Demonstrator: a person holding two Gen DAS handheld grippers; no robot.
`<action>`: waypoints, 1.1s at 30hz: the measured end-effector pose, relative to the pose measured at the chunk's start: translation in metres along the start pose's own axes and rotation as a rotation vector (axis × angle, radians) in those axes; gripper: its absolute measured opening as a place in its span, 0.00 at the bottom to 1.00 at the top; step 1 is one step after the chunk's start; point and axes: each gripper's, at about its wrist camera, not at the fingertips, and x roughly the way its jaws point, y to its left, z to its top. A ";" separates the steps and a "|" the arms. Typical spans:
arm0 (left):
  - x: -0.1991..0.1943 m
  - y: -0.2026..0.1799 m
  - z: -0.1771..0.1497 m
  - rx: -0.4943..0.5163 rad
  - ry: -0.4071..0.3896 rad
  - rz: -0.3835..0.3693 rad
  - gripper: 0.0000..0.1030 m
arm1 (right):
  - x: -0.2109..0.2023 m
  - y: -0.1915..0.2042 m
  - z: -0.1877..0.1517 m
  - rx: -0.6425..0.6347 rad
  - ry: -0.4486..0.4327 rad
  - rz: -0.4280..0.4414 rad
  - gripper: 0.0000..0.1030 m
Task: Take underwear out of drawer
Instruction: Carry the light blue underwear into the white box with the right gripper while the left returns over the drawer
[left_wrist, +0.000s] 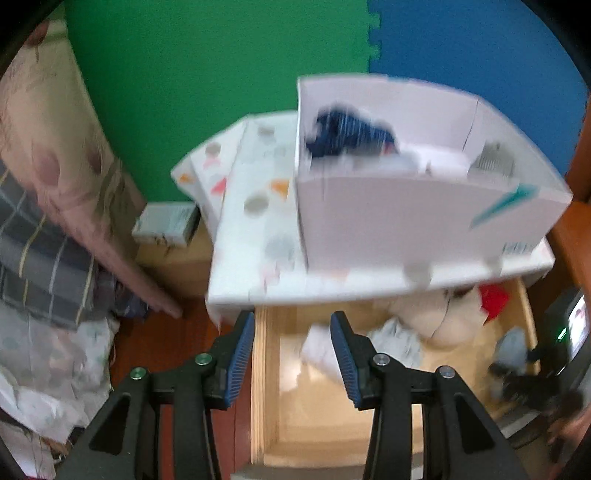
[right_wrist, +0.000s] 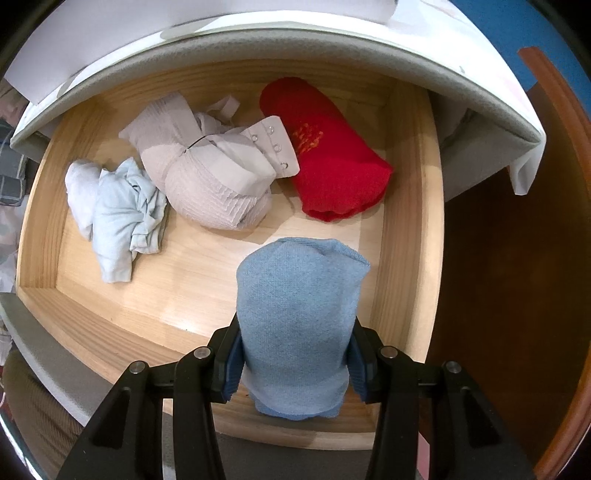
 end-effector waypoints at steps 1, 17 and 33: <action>0.007 -0.001 -0.011 0.000 0.015 0.001 0.42 | -0.001 0.000 -0.001 0.000 0.000 0.000 0.42; 0.063 -0.005 -0.092 -0.087 0.111 -0.018 0.42 | -0.010 0.010 -0.002 0.007 -0.023 0.000 0.42; 0.066 0.007 -0.096 -0.170 0.110 -0.008 0.42 | -0.042 0.004 -0.002 0.001 -0.137 0.071 0.42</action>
